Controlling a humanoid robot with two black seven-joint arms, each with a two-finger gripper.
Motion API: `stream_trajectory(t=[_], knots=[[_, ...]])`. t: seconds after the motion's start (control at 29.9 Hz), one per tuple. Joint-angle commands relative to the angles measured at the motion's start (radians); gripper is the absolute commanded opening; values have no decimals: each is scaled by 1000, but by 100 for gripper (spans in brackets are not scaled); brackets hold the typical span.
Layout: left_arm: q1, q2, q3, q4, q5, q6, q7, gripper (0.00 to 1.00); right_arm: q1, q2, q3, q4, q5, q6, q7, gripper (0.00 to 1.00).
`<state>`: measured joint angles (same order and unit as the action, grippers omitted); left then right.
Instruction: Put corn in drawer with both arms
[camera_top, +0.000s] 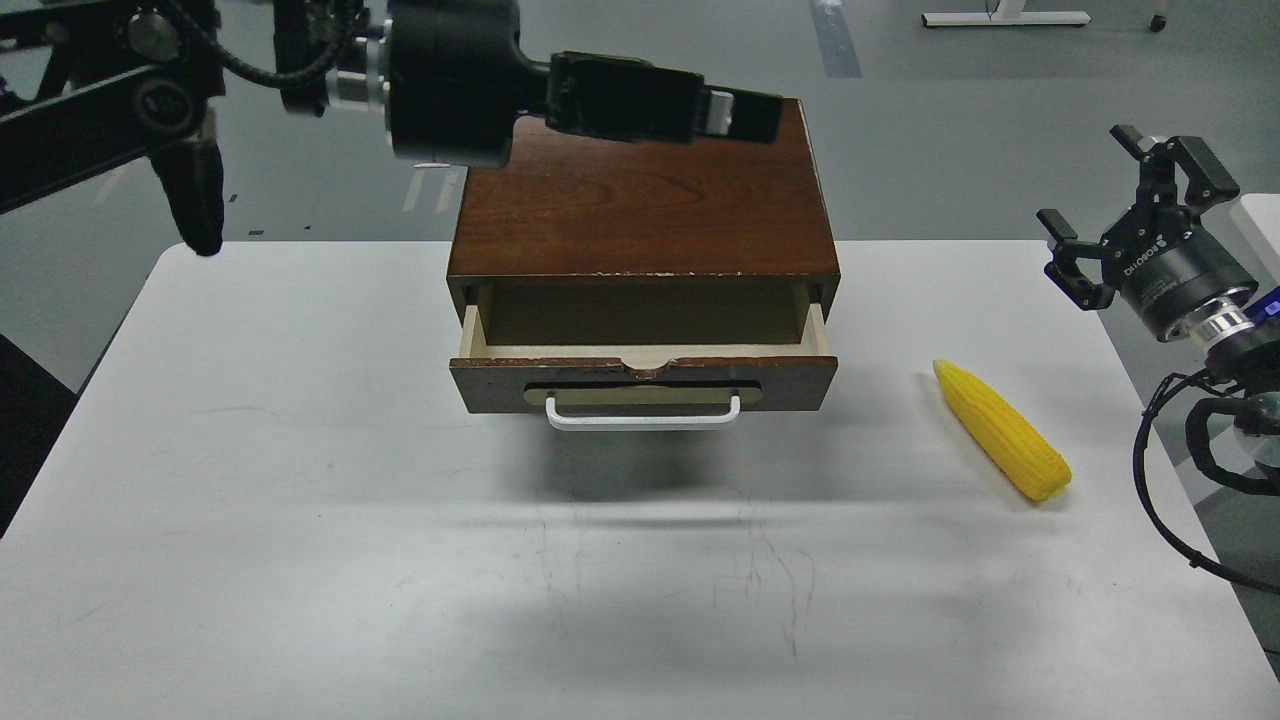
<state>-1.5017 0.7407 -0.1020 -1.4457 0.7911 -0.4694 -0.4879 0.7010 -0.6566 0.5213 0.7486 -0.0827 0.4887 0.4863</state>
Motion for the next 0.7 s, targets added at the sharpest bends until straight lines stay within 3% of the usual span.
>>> stream_trajectory(t=[0.0, 0.17, 0.23, 0.4, 0.5, 0.67], knots=[[93, 43, -1, 22, -223, 86, 8, 98, 0, -12, -4, 5, 0, 0, 0, 100], [211, 81, -24, 76, -473, 143, 8, 98, 0, -37, -12, 15, 0, 0, 0, 100], [314, 81, -97, 143, -561, 185, 9, 98, -1, -57, -21, 40, -3, 0, 0, 100], [490, 80, -237, 240, -590, 186, 12, 98, -6, -119, -41, 106, -20, 0, 0, 100], [608, 71, -321, 269, -599, 181, 14, 98, -6, -171, -61, 167, -153, 0, 0, 100], [696, 57, -396, 281, -604, 147, 32, 98, 6, -273, -61, 267, -459, 0, 1, 100]])
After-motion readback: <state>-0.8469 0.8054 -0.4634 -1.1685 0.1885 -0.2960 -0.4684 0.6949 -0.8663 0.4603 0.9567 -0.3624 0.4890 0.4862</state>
